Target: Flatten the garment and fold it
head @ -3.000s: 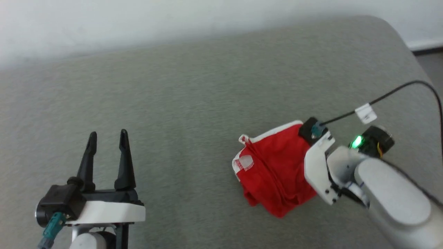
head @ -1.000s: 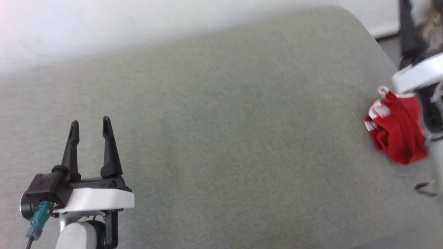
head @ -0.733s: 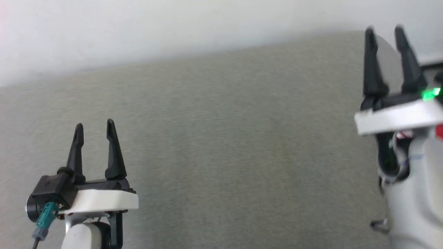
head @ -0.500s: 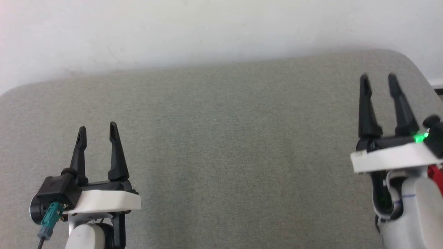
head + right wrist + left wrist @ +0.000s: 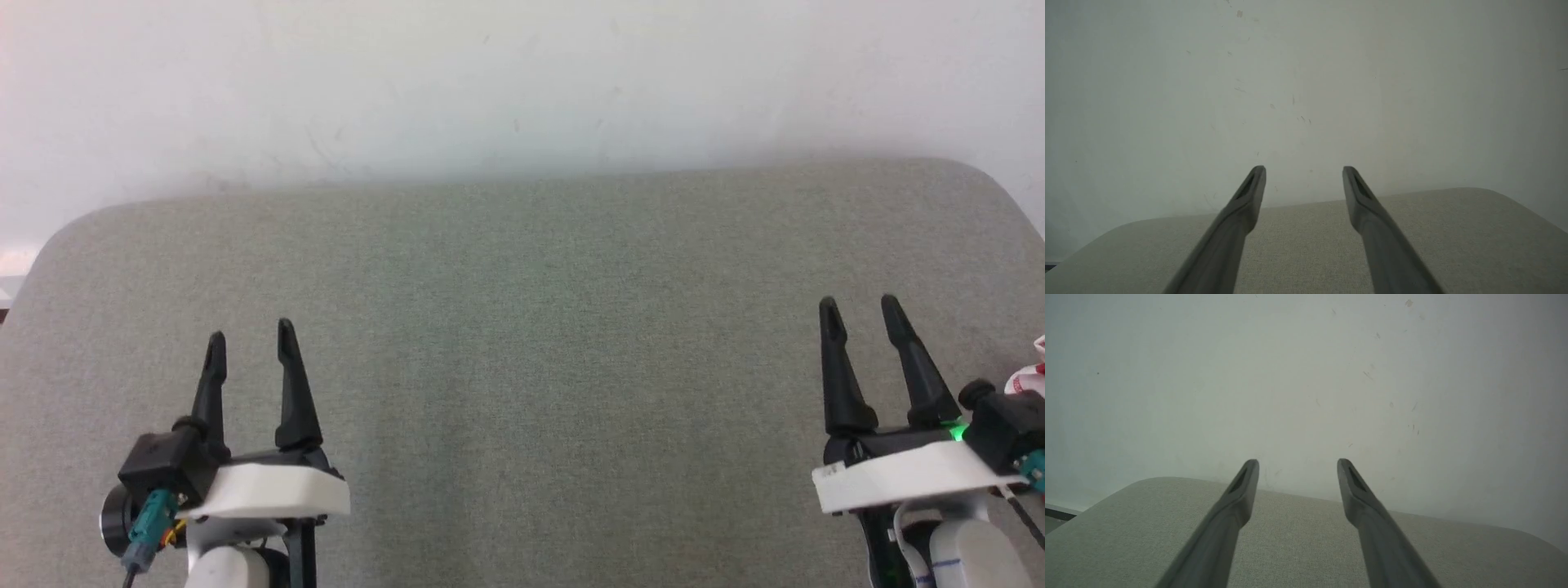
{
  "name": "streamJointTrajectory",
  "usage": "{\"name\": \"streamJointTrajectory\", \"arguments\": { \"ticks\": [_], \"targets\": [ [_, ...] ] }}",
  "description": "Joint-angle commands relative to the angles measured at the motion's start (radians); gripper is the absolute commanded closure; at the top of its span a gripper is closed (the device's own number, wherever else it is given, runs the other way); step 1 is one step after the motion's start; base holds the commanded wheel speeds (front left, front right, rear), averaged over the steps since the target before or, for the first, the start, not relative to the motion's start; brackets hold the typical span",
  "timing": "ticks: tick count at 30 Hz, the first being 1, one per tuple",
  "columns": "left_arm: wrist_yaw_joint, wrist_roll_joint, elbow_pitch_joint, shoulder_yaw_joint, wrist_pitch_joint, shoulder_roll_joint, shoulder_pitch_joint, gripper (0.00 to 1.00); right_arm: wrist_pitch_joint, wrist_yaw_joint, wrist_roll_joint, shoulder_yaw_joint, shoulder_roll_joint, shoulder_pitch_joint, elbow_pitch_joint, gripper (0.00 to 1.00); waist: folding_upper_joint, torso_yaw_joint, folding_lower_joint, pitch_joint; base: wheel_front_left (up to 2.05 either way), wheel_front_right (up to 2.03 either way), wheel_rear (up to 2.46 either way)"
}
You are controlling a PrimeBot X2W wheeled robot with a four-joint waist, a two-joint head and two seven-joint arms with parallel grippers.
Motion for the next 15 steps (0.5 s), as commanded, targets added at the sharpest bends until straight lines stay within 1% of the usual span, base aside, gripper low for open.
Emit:
{"name": "streamJointTrajectory", "arguments": {
  "ticks": [1, 8, 15],
  "targets": [
    [0.007, -0.008, 0.012, -0.006, -0.005, -0.005, 0.024, 0.0, -0.005, -0.001, -0.013, -0.001, 0.003, 0.024, -0.006, 0.0, 0.0, 0.01, 0.0, -0.004, 0.0, 0.0, 0.0],
    [-0.002, -0.032, 0.068, -0.028, -0.005, -0.011, 0.055, 0.0, -0.005, -0.001, -0.04, 0.005, 0.003, 0.075, 0.024, 0.0, 0.0, 0.025, 0.0, -0.016, 0.0, 0.0, 0.0],
    [-0.005, -0.013, 0.096, -0.05, -0.005, -0.013, 0.068, 0.0, -0.005, -0.001, -0.054, 0.018, 0.003, 0.096, 0.061, 0.0, 0.0, 0.028, 0.0, -0.023, 0.0, 0.0, 0.0]
  ]
}}
